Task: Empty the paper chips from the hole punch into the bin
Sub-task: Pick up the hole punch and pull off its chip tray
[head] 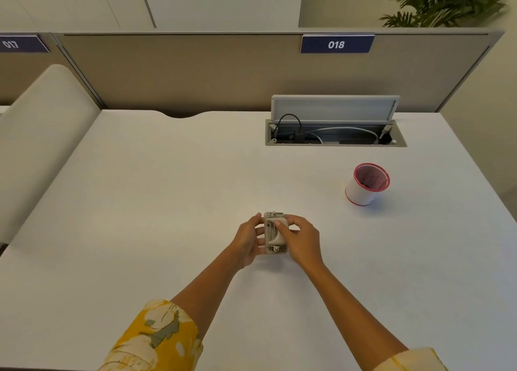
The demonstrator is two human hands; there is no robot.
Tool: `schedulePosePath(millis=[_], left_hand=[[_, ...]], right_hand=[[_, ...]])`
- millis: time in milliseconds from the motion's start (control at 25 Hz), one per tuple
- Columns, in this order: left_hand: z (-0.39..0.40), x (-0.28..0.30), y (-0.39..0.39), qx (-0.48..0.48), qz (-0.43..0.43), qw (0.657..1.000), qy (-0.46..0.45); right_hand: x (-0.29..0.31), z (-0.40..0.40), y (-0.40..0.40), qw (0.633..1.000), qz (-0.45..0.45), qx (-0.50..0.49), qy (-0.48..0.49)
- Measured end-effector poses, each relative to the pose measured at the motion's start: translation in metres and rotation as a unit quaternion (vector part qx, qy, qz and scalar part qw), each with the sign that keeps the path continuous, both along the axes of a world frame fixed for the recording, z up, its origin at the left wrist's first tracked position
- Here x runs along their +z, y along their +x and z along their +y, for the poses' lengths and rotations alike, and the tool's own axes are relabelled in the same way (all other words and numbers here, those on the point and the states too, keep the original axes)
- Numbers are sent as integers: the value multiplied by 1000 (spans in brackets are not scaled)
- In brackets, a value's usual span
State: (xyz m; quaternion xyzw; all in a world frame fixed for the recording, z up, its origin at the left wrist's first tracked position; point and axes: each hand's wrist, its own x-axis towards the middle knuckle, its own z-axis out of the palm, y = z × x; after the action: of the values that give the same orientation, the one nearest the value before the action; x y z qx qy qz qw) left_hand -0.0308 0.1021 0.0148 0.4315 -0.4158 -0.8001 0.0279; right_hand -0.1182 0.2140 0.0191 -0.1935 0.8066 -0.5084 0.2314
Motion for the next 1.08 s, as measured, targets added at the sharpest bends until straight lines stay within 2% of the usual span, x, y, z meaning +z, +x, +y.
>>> schedulePosePath(millis=[200,440,720,920,1080], left_hand=[[-5,-5,-5,-20,-38,999,-17],[-5,-2,-7,-4,-26,1000,16],[-5,0,-5,-2,-23,1000,14],[-6,3,-6,-9,-3,1000,-6],[-1,8,-4,-22,70,997,5]], right_hand=[[11,2,2,1000,-12,20,17],[18,-1,1,1000,-20,-8,16],[21,3,11,998,-37,-41,-15],[26,0,14,997,-40,-64,-29],[29,-1,11,991,-59,-102,-58]])
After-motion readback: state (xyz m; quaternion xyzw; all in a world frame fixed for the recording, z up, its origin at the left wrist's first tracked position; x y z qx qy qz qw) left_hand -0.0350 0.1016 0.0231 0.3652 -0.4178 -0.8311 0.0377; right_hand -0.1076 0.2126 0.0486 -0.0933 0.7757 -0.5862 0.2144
